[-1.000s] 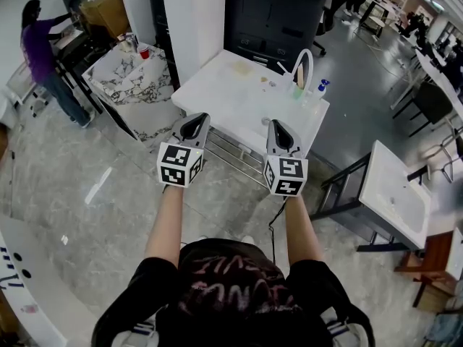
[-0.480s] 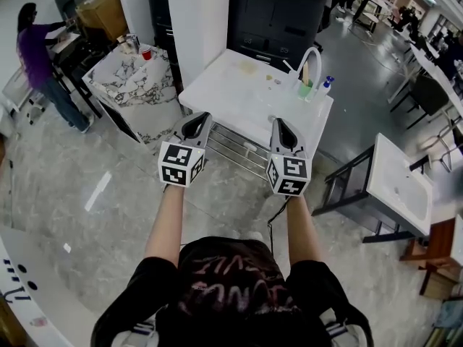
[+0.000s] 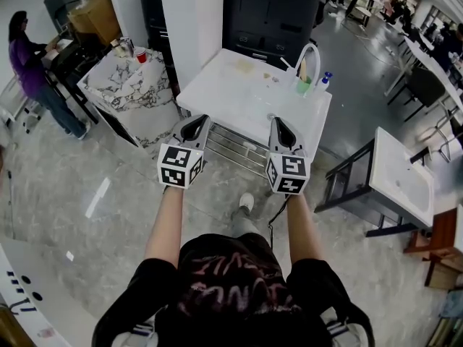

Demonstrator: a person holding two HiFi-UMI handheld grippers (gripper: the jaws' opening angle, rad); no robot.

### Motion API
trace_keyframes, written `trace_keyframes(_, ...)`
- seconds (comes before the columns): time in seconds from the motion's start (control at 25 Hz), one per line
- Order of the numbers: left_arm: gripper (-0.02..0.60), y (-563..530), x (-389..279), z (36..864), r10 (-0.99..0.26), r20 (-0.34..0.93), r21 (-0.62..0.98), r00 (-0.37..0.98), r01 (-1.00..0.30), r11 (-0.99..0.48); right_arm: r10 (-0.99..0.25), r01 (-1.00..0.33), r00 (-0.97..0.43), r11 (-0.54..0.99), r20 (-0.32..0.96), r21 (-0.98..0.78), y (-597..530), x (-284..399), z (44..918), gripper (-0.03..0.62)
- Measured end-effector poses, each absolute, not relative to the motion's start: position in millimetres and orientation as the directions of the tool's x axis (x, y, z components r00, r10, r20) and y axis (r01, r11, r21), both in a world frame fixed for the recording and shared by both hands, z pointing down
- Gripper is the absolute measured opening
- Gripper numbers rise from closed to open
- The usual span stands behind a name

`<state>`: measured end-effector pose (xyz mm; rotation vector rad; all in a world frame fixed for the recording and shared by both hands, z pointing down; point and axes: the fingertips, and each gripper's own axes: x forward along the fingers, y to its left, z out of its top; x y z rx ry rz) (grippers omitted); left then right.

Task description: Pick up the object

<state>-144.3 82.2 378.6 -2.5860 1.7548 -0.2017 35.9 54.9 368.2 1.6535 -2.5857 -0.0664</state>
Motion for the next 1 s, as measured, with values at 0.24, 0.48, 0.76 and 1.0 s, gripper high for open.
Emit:
trace_keyframes(0.24,0.017,56,-151,386,-0.925,0.112,-0.08,0.363,-0.924,-0.373,-0.908,-0.905,-0.417,0.419,0.044,0.072,27,33,376,0.014)
trace_keyframes(0.48,0.017,10,-155,400,-0.92,0.14,-0.081,0.366,-0.922,-0.379,-0.901,-0.9,-0.429,0.433,0.067,0.06,-19,25,393,0.014)
trace_keyframes(0.76,0.017,-67,-165,421,-0.915,0.18,-0.06,0.36,-0.925,-0.376,-0.899,-0.9,-0.43,0.434,0.086,0.036,-98,20,406,0.015)
trace_keyframes(1.0,0.017,-141,-163,431,-0.916,0.202,-0.05,0.348,-0.93,-0.364,-0.891,-0.894,-0.442,0.447,0.103,0.038,-173,22,416,0.015)
